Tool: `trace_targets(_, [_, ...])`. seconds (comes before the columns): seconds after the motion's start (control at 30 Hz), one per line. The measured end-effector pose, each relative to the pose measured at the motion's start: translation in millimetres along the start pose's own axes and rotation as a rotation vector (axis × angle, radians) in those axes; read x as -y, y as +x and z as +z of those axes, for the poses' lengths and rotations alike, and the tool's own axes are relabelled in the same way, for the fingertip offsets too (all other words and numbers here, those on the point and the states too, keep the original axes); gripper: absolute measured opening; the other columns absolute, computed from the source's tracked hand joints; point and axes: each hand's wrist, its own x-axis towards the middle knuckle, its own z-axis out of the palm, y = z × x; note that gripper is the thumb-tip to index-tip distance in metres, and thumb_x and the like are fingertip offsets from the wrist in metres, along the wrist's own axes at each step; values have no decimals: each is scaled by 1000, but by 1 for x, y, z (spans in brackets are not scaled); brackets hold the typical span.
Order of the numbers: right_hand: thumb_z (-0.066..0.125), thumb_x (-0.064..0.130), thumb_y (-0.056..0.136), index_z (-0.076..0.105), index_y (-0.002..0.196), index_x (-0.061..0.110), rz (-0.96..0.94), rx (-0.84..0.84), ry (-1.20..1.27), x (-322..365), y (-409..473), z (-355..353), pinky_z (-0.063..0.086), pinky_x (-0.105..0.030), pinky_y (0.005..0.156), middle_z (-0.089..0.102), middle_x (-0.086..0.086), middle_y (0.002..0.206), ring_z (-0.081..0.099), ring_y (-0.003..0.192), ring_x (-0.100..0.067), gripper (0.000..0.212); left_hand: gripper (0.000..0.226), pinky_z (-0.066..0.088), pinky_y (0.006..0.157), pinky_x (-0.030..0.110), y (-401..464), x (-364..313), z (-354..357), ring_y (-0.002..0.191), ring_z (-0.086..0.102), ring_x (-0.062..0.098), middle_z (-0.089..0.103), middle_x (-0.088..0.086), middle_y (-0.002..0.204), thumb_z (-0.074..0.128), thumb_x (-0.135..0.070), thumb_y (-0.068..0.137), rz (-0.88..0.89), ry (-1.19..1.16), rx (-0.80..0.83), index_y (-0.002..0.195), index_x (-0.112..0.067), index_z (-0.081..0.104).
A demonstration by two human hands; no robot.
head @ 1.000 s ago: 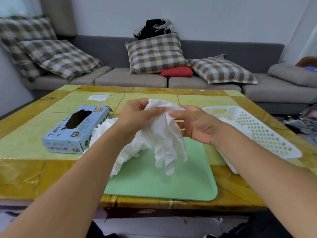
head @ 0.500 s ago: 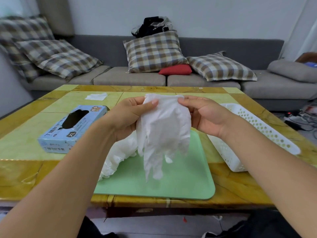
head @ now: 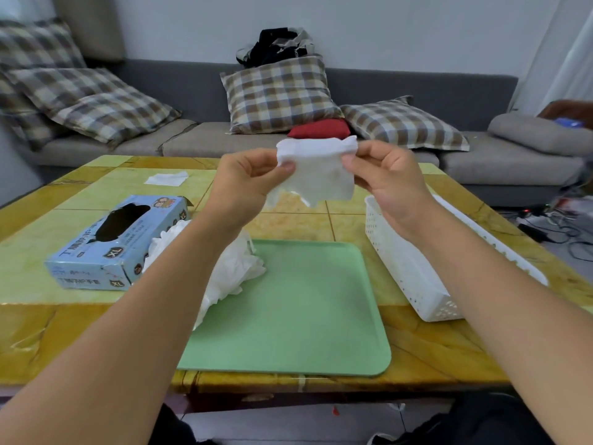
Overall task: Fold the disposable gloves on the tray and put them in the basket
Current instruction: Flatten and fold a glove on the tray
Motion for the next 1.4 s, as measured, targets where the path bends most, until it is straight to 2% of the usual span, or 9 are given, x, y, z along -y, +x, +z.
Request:
trace_targets(0.13, [68, -5, 90, 73, 104, -2, 189, 164, -242, -25, -13, -7, 57, -35, 90, 75, -19, 103, 69, 88, -18, 16, 11, 53, 74, 12, -17, 26, -10, 77, 69, 4, 79, -4, 89, 76, -13, 87, -65, 265, 192, 97, -14, 79])
trace_targets(0.33, [75, 9, 88, 76, 101, 15, 409, 953, -782, -57, -44, -12, 54, -37, 95, 76, -6, 102, 70, 89, -12, 14, 17, 48, 98, 19, -44, 76, -22, 105, 65, -6, 75, -18, 107, 79, -14, 85, -207, 624, 860, 94, -29, 81])
trace_targets(0.53, [72, 15, 92, 78, 107, 28, 495, 1244, -738, -44, -46, -10, 50, -35, 106, 75, 15, 108, 67, 108, -6, 21, 6, 35, 107, 22, -52, 69, -18, 118, 48, -6, 55, -23, 128, 75, -40, 88, -139, 886, 1055, 93, -41, 77])
trace_targets(0.6, [70, 20, 95, 79, 106, 29, 530, 1253, -717, -43, -44, -11, 52, -35, 103, 76, 15, 107, 68, 105, -3, 17, 8, 38, 108, 27, -54, 69, -15, 115, 52, -2, 58, -20, 124, 72, -45, 89, -117, 907, 1049, 93, -39, 76])
trace_targets(0.7, [73, 26, 93, 79, 105, 25, 483, 1029, -691, -48, -40, -5, 55, -32, 92, 77, 13, 104, 70, 97, -8, 14, 21, 49, 99, 35, -51, 71, -11, 104, 60, 4, 66, -16, 108, 70, -51, 88, -92, 917, 956, 98, -32, 73])
trace_targets(0.8, [84, 42, 80, 71, 118, 32, 329, 889, -869, -59, -37, 4, 54, -27, 91, 68, 20, 113, 63, 105, -5, 41, 37, 51, 90, 34, -51, 71, -6, 95, 59, 7, 62, -14, 102, 75, -53, 82, -30, 939, 873, 108, -29, 67])
trace_targets(1.0, [92, 39, 70, 73, 80, 18, 355, 1060, -884, -50, -38, 18, 50, -28, 65, 68, 9, 71, 59, 66, -7, 30, 41, 53, 74, 28, -70, 63, 9, 76, 60, 3, 65, -13, 80, 81, -61, 72, -27, 979, 992, 86, -24, 69])
trace_targets(1.2, [87, 25, 78, 73, 78, 20, 455, 1272, -1041, -57, -56, 33, 55, -28, 67, 71, 5, 72, 66, 65, -7, 15, 20, 50, 72, 25, -75, 69, 12, 76, 61, 6, 67, -10, 81, 73, -39, 89, -50, 924, 1062, 85, -20, 69])
trace_targets(1.4, [80, 26, 86, 77, 91, 15, 593, 1374, -962, -50, -54, 36, 50, -22, 69, 73, 4, 79, 66, 71, -4, 13, 23, 46, 74, 21, -76, 64, 11, 75, 61, -2, 65, -19, 77, 67, -47, 92, -194, 897, 1219, 90, -25, 72])
